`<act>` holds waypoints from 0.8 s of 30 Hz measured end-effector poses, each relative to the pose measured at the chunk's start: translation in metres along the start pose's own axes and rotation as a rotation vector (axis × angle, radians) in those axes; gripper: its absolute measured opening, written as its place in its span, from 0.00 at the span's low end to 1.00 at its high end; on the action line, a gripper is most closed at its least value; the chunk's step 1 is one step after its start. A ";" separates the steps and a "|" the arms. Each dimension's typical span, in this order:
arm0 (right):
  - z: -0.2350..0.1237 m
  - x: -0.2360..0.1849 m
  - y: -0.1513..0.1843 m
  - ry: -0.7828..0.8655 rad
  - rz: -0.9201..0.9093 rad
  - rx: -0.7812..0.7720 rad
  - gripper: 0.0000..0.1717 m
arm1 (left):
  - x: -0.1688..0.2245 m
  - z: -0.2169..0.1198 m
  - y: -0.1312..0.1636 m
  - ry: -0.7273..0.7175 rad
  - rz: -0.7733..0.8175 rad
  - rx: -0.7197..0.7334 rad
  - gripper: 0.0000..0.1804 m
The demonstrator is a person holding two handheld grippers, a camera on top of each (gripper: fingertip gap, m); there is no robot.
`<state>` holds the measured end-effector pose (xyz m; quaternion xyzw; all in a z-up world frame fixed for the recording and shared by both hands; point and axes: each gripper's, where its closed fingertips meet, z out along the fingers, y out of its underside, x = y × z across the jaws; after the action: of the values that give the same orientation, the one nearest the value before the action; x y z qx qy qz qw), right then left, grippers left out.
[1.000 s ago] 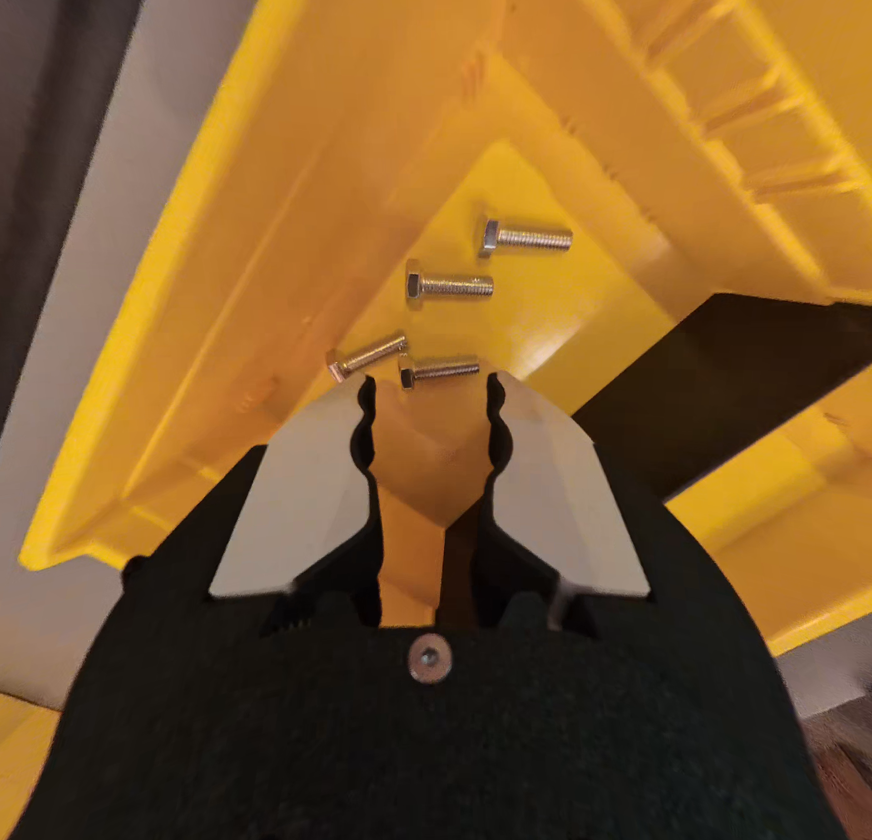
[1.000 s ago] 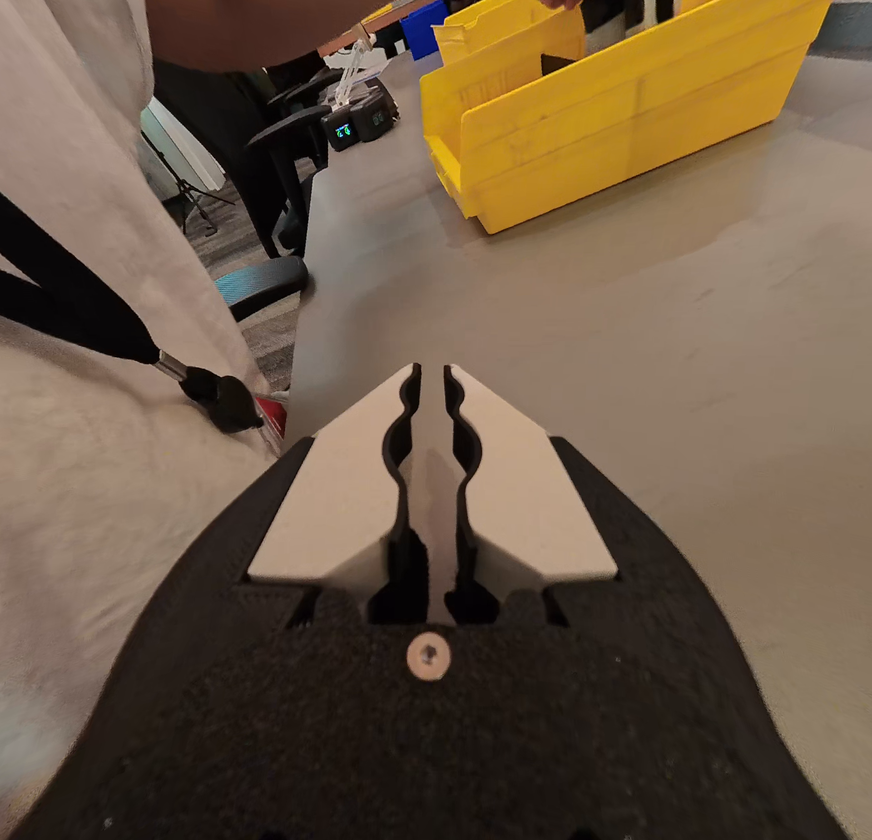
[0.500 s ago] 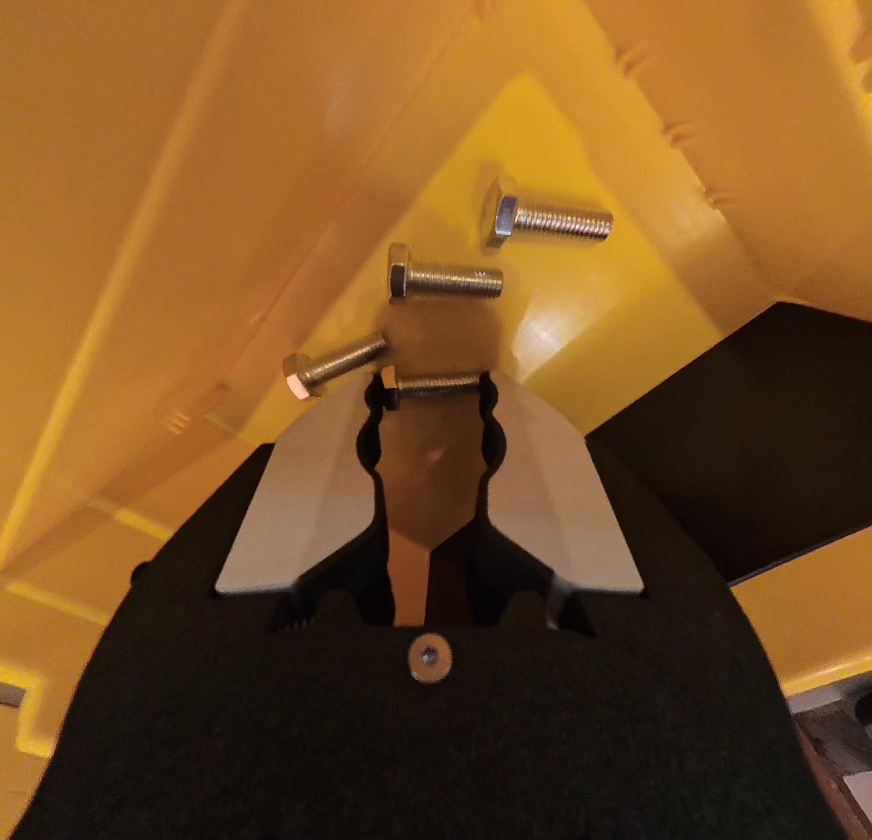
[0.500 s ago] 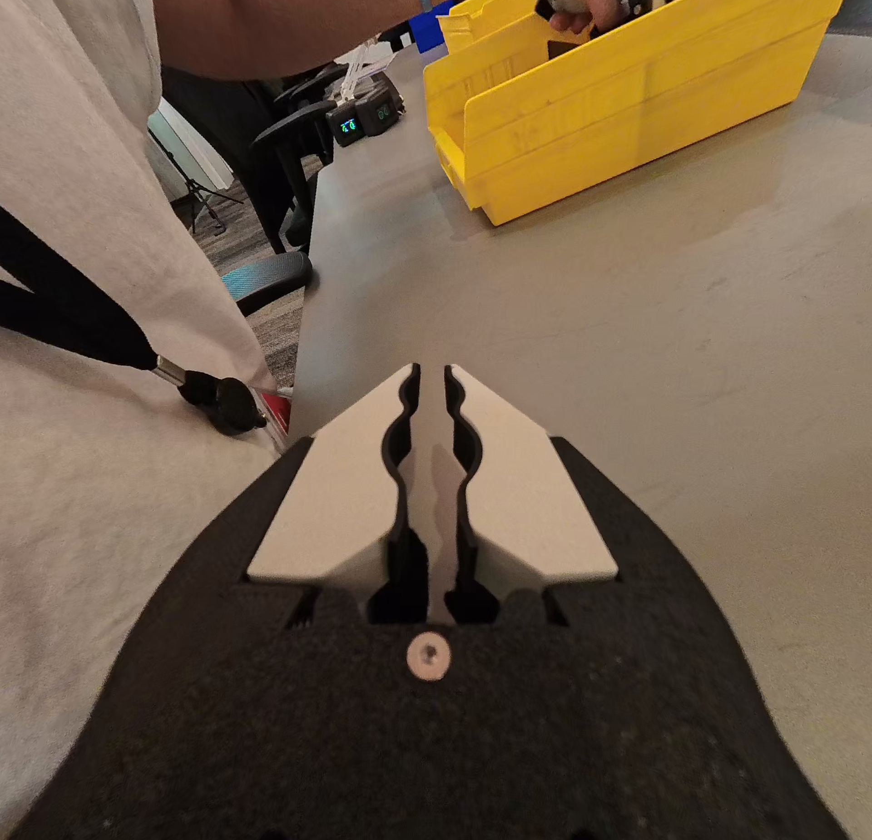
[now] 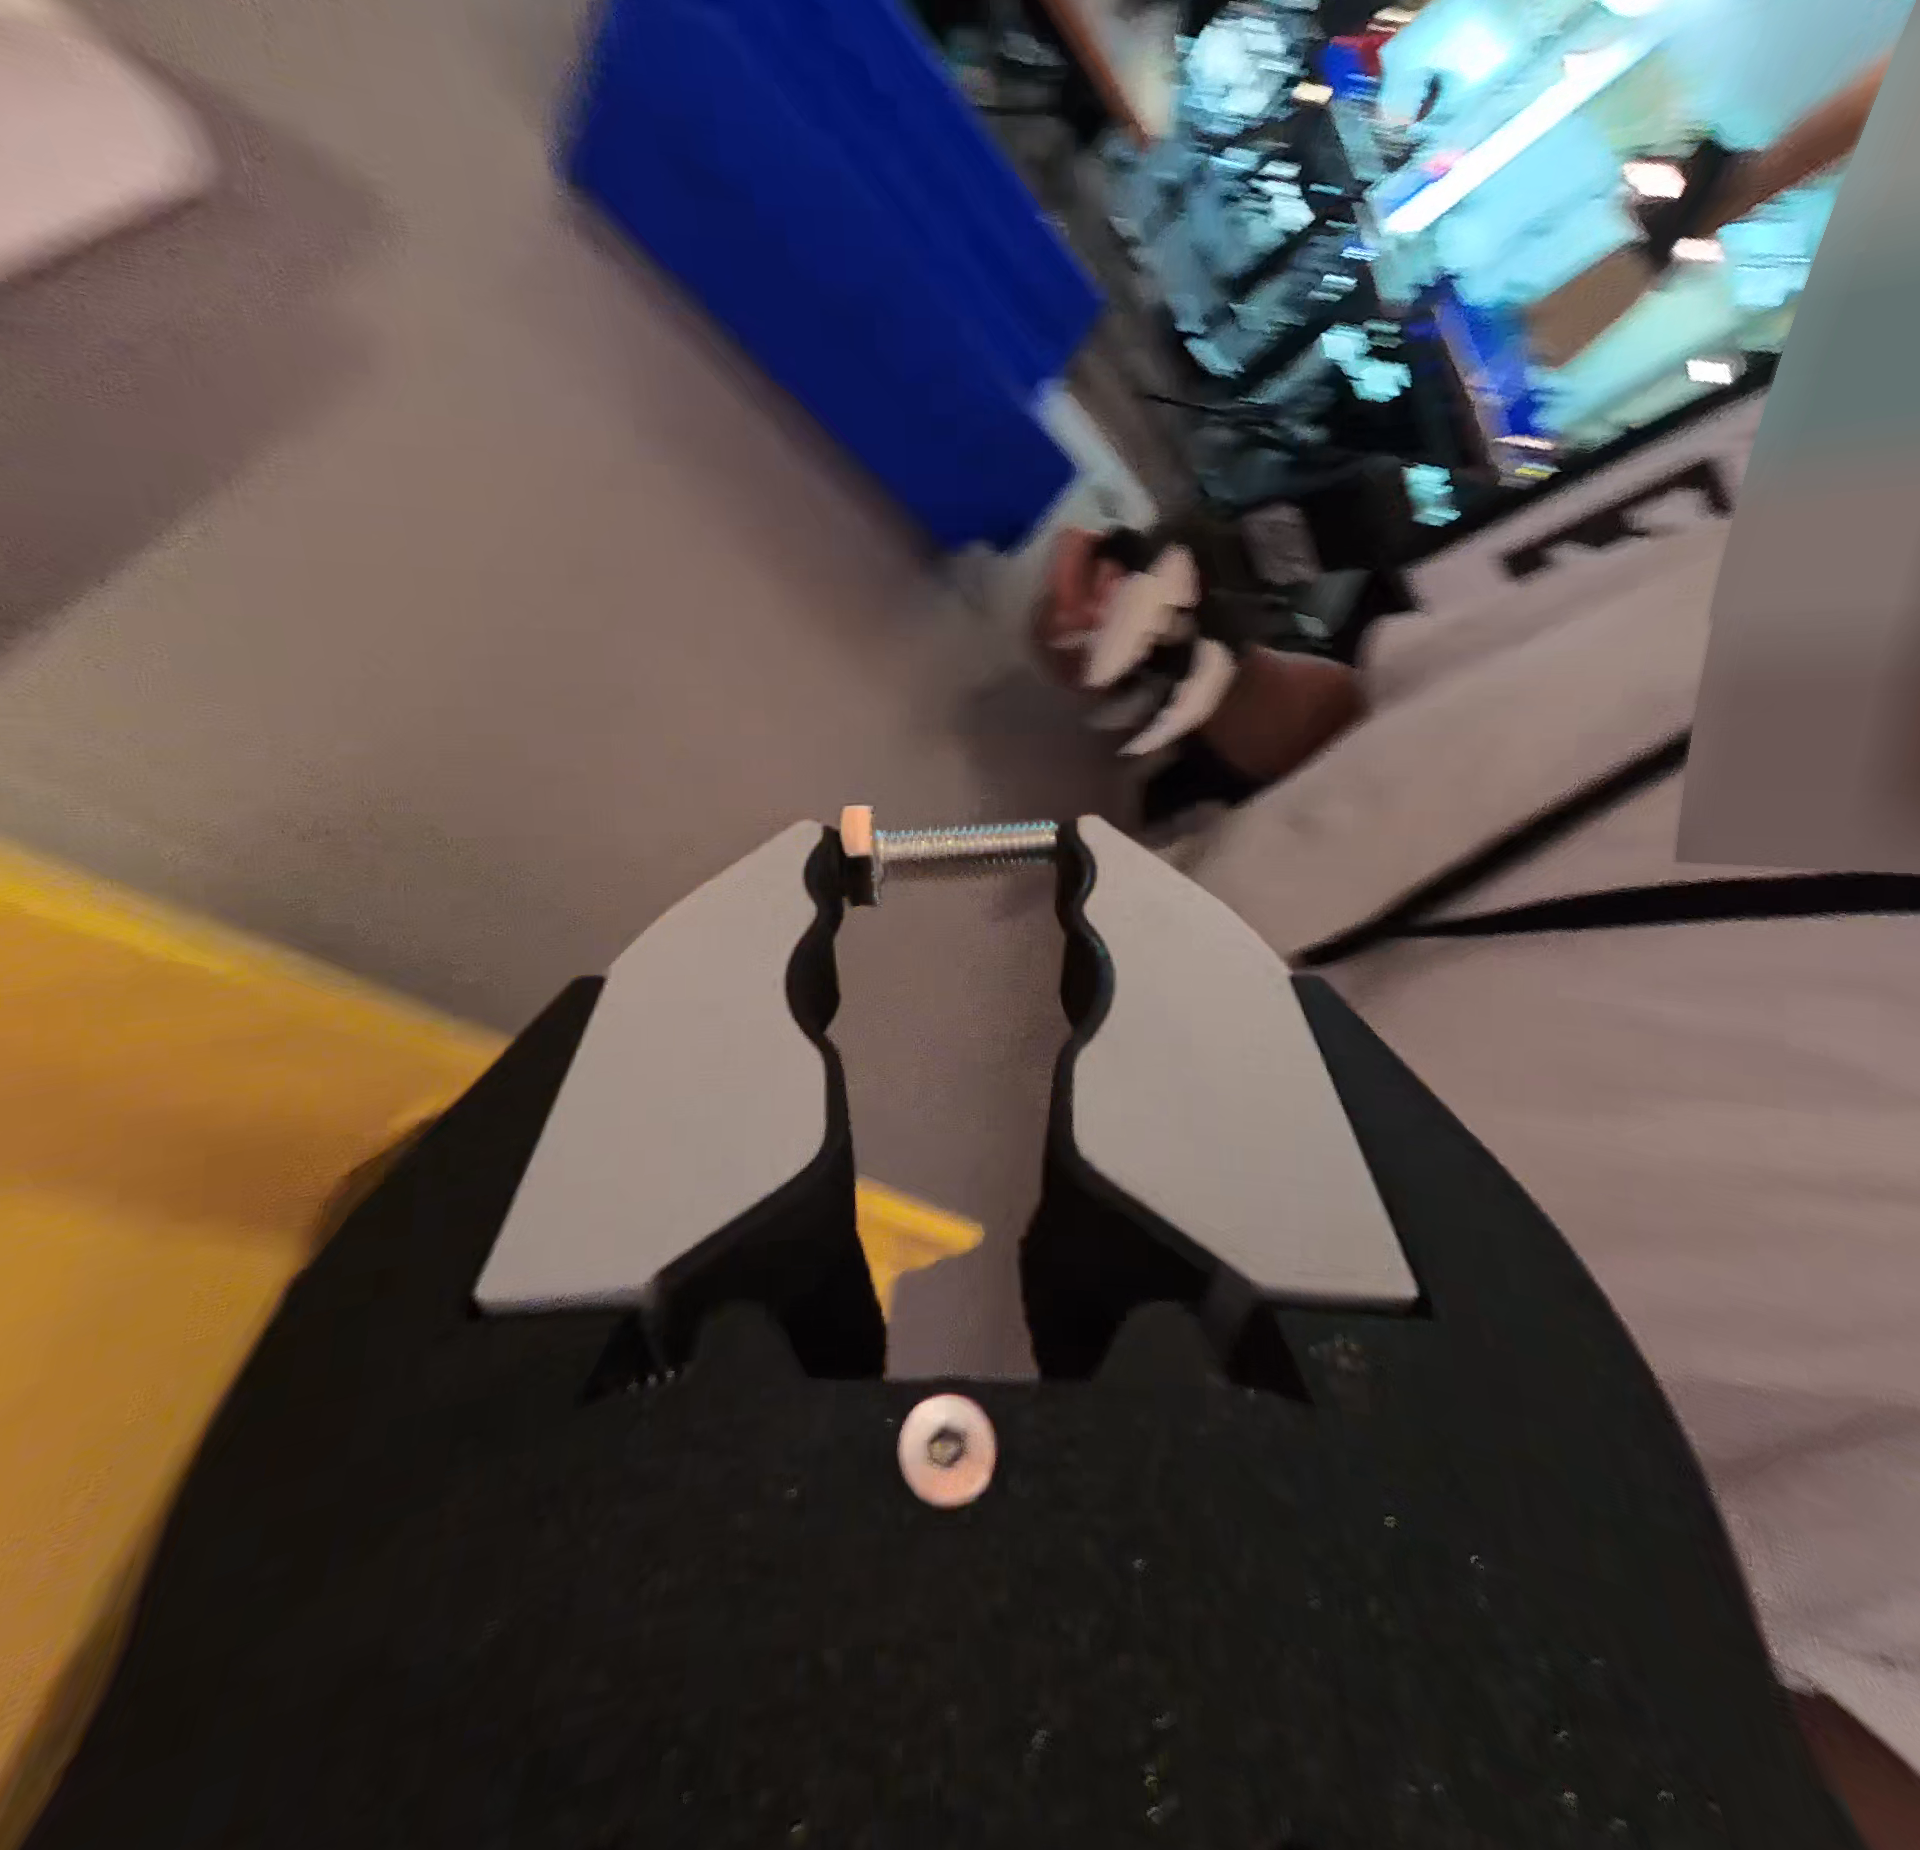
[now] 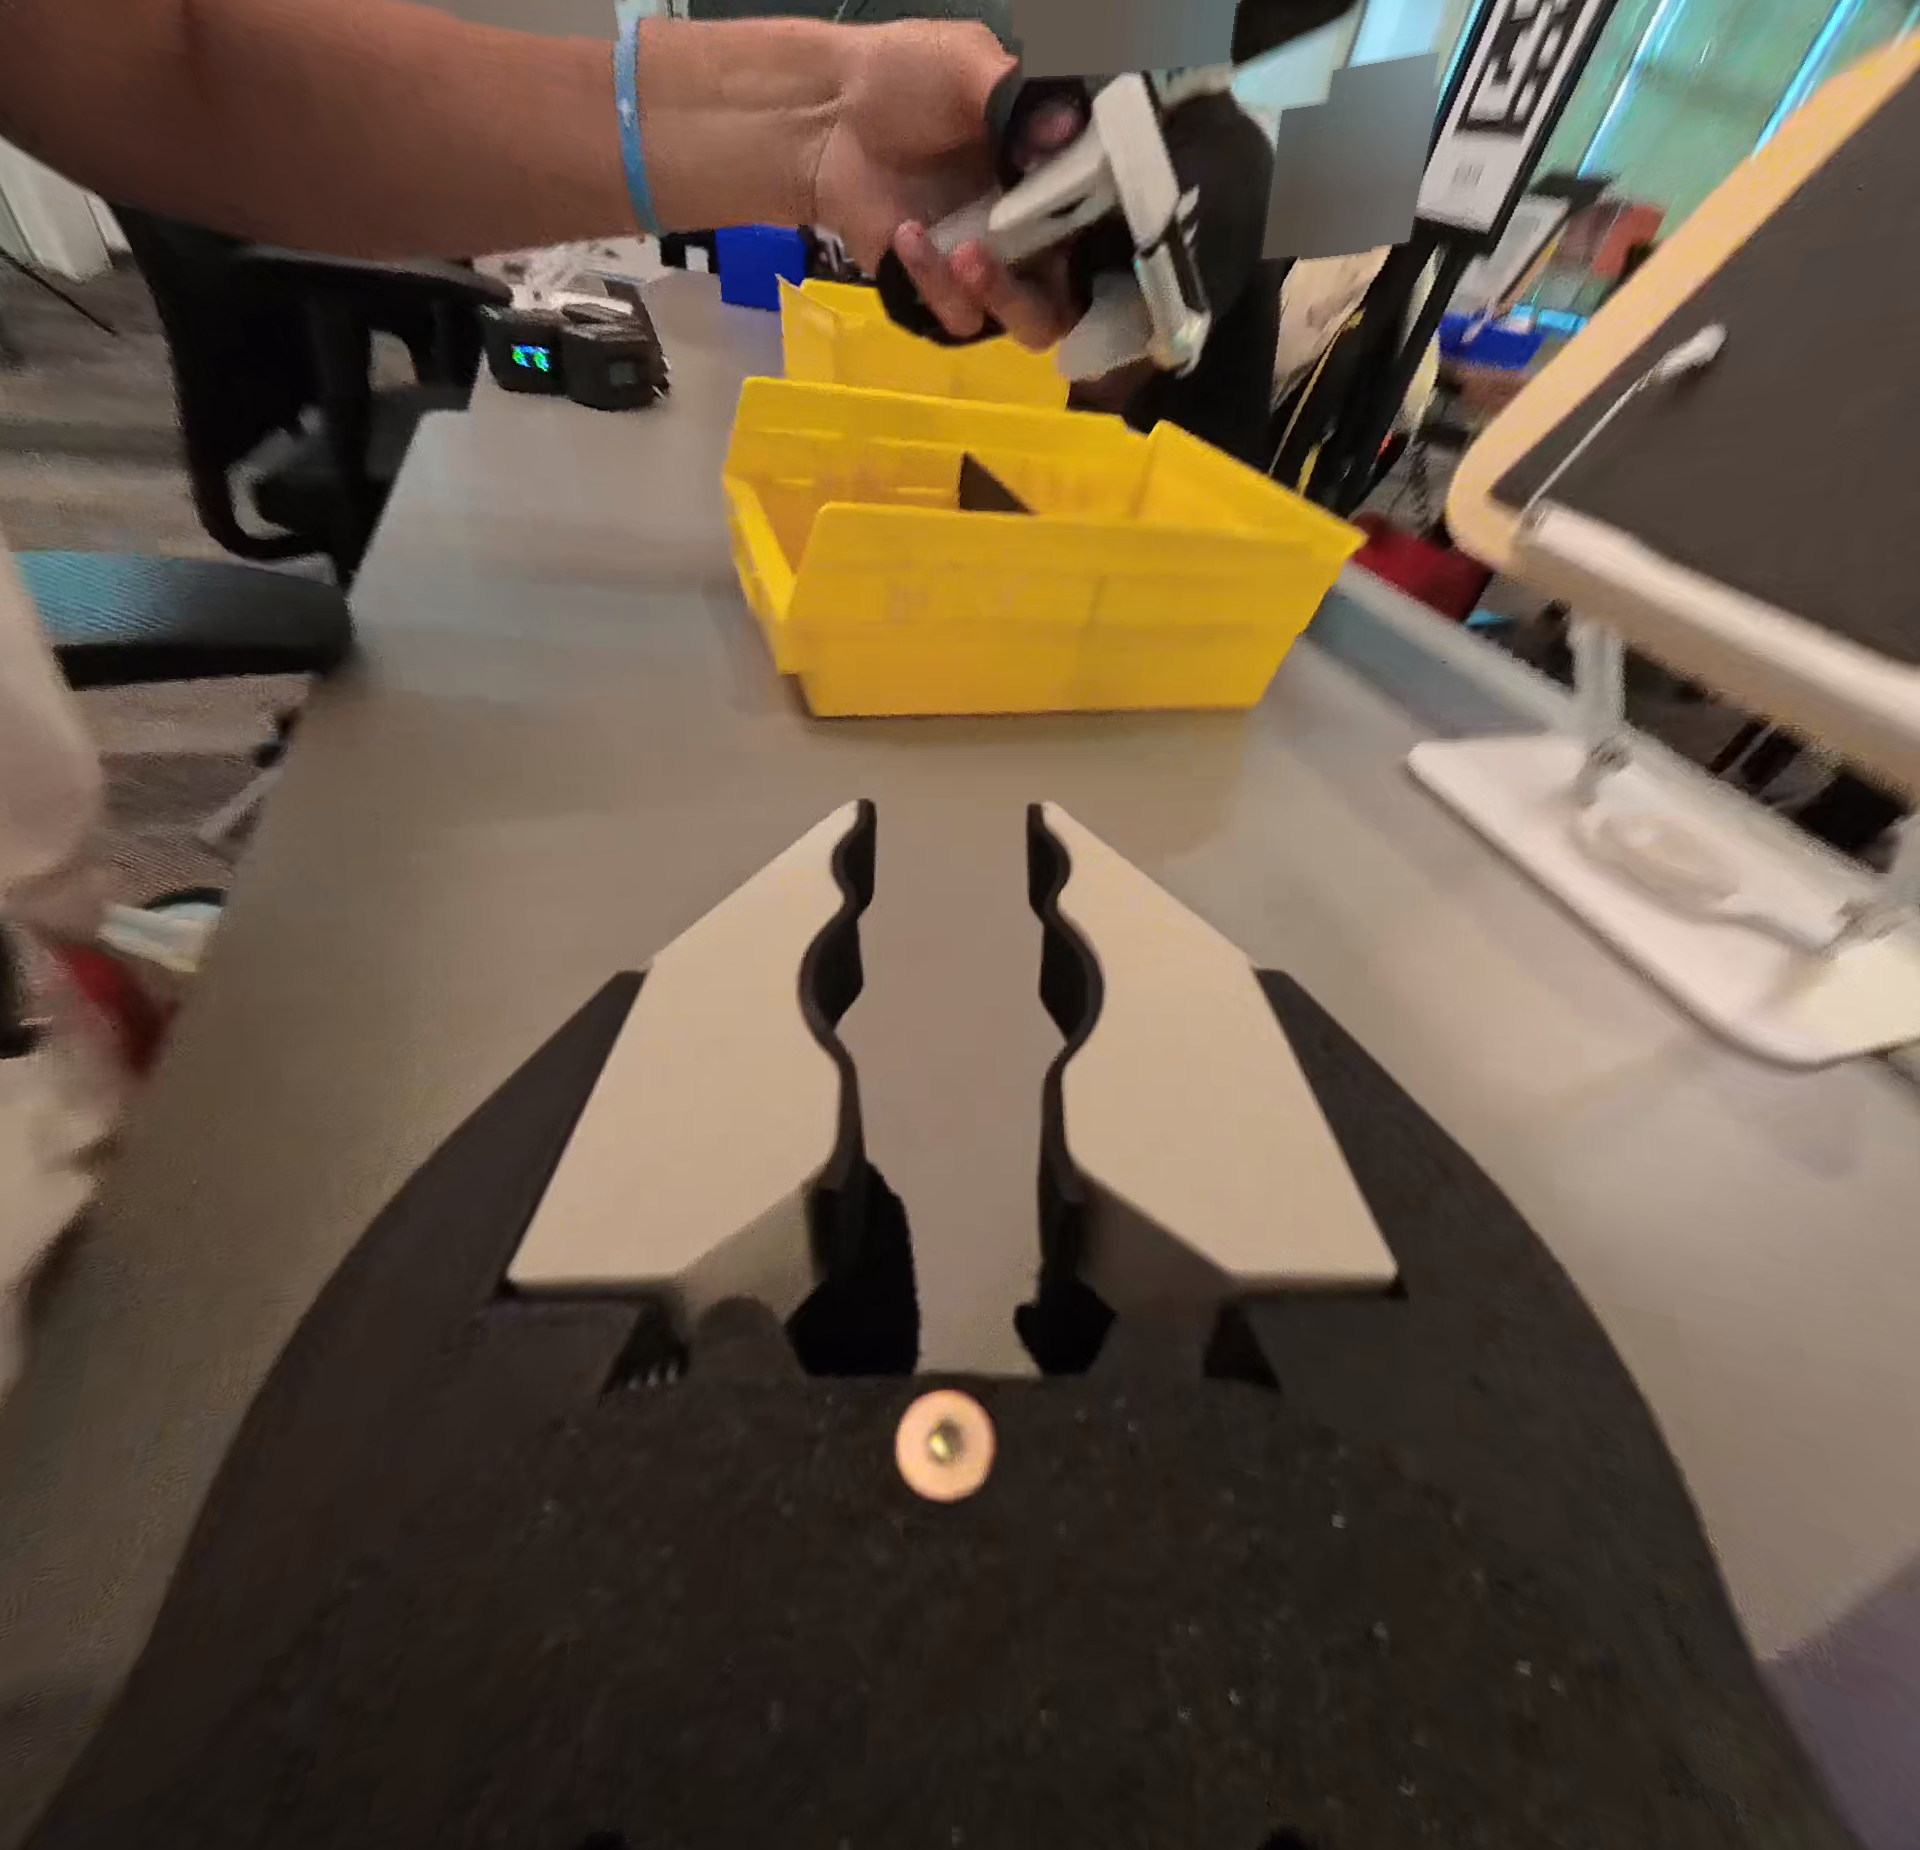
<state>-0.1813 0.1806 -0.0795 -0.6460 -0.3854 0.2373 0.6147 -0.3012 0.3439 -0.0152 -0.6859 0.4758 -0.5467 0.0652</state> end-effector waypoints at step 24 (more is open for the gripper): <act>0.047 0.015 -0.053 -0.048 -0.220 0.121 0.10 | 0.098 0.137 0.029 0.563 -0.194 -0.244 0.22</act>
<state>-0.2202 0.2182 -0.0315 -0.5557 -0.4534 0.2067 0.6655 -0.2120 0.1985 -0.0195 -0.5527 0.4696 -0.6574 -0.2044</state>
